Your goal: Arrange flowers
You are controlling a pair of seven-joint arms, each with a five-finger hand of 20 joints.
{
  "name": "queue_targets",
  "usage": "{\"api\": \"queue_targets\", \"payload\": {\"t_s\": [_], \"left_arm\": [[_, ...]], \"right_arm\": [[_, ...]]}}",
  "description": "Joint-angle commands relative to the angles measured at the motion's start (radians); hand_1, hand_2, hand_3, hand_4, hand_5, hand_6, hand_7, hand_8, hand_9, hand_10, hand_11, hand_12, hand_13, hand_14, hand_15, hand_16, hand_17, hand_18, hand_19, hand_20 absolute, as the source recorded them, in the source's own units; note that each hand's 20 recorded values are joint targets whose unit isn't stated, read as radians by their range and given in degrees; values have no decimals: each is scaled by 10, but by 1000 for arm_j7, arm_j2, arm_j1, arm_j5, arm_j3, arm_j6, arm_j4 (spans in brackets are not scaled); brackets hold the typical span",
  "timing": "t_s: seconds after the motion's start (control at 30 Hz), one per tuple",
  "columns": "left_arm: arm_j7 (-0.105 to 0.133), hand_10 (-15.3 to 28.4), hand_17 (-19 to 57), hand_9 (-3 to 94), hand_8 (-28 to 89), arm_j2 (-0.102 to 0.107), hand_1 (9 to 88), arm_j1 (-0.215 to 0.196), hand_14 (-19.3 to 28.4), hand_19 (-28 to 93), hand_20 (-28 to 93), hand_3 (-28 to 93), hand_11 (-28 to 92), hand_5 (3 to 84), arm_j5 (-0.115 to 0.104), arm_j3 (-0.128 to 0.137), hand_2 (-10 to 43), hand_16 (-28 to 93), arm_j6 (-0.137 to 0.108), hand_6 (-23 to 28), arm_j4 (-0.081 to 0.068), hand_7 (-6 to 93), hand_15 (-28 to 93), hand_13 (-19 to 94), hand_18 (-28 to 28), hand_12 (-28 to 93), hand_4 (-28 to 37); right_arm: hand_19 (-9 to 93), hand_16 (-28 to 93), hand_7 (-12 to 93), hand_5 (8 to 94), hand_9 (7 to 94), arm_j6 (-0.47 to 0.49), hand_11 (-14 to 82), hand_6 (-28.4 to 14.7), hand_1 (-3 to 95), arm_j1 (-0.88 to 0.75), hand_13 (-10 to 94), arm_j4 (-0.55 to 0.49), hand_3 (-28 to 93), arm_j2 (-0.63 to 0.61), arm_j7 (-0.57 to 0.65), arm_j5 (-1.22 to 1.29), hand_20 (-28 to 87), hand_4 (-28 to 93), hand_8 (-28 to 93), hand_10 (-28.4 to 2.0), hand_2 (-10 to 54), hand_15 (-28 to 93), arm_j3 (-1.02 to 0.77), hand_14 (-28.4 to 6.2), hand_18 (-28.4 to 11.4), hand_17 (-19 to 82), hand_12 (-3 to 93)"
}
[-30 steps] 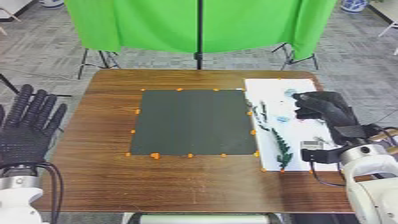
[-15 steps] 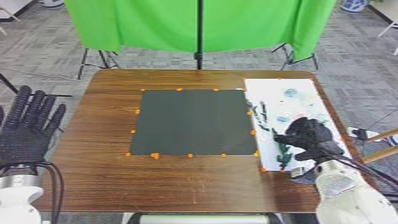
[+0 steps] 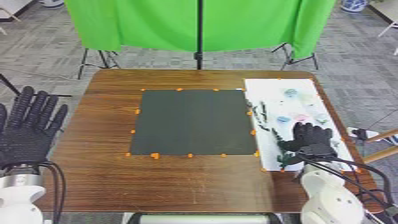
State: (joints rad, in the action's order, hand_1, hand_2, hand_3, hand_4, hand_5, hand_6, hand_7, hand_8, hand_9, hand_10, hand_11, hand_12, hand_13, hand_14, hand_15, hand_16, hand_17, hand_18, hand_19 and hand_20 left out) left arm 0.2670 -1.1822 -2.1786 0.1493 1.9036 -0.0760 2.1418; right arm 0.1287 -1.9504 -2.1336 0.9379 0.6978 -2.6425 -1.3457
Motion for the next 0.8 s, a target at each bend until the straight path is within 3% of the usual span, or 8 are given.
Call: {"api": "queue_targets", "payload": {"t_s": [0.03, 0.17, 0.23, 0.33, 0.47, 0.63, 0.8], "left_arm": [[-14, 136, -30, 361, -77, -1, 243, -21, 118, 243, 143, 704, 93, 416, 46, -4, 128, -34, 24, 70, 7, 70, 153, 253, 137, 94, -283], [-12, 136, -29, 361, -77, -3, 246, -21, 118, 243, 143, 703, 92, 417, 46, -1, 128, -35, 18, 71, 9, 69, 153, 254, 138, 94, -283], [-15, 136, -29, 363, -77, -5, 265, -24, 119, 243, 142, 705, 93, 419, 46, 1, 132, -35, 23, 71, 9, 71, 154, 256, 139, 94, -282], [-20, 137, -28, 364, -77, -5, 268, -23, 120, 244, 142, 705, 94, 419, 39, -2, 131, -36, 19, 71, 7, 73, 155, 256, 139, 94, -282], [-23, 138, -28, 363, -78, -3, 268, -23, 120, 245, 142, 704, 94, 419, 34, -6, 129, -37, 17, 72, 5, 72, 155, 256, 140, 94, -283], [-23, 138, -29, 363, -78, -5, 265, -24, 123, 247, 142, 702, 94, 419, 35, -5, 127, -36, 17, 73, 6, 71, 158, 257, 141, 94, -283], [-20, 138, -30, 363, -77, -2, 265, -24, 125, 249, 143, 703, 93, 419, 32, -2, 125, -35, 14, 74, 3, 68, 162, 257, 142, 93, -283]], "right_arm": [[765, 200, 248, 674, 695, 93, 280, -71, 333, 20, 591, 17, 669, 28, 14, 14, 233, -221, -86, -207, -95, 558, 50, -188, -280, 254, 238], [773, 199, 232, 700, 708, 117, 278, -68, 399, 39, 608, 31, 678, 32, 6, 52, 230, -239, -77, -203, -95, 550, 64, -181, -280, 264, 237], [782, 204, 240, 714, 714, 115, 282, -64, 502, 38, 619, 34, 657, 31, -1, 37, 225, -262, 110, -194, -95, 540, 75, -171, -276, 270, 238], [797, 309, 265, 725, 757, 114, 175, -50, 591, 38, 632, 48, 659, 33, -5, 13, 232, -275, 176, -163, -95, 498, 96, -133, -270, 282, 377], [821, 385, 340, 726, 798, 103, 144, -16, 661, 40, 664, 73, 664, 38, -13, -5, 260, -275, 191, -132, -95, 471, 115, -91, -264, 302, 447], [834, 426, 415, 739, 862, 35, 124, -1, 686, 33, 758, 77, 672, 31, -11, -11, 304, -278, 191, -92, -95, 406, 109, -61, -252, 373, 449], [846, 452, 413, 758, 887, -50, 121, 1, 673, 31, 788, 2, 688, 16, 68, 75, 318, -261, 197, -93, -95, 392, 68, -51, -262, 394, 455]]}}
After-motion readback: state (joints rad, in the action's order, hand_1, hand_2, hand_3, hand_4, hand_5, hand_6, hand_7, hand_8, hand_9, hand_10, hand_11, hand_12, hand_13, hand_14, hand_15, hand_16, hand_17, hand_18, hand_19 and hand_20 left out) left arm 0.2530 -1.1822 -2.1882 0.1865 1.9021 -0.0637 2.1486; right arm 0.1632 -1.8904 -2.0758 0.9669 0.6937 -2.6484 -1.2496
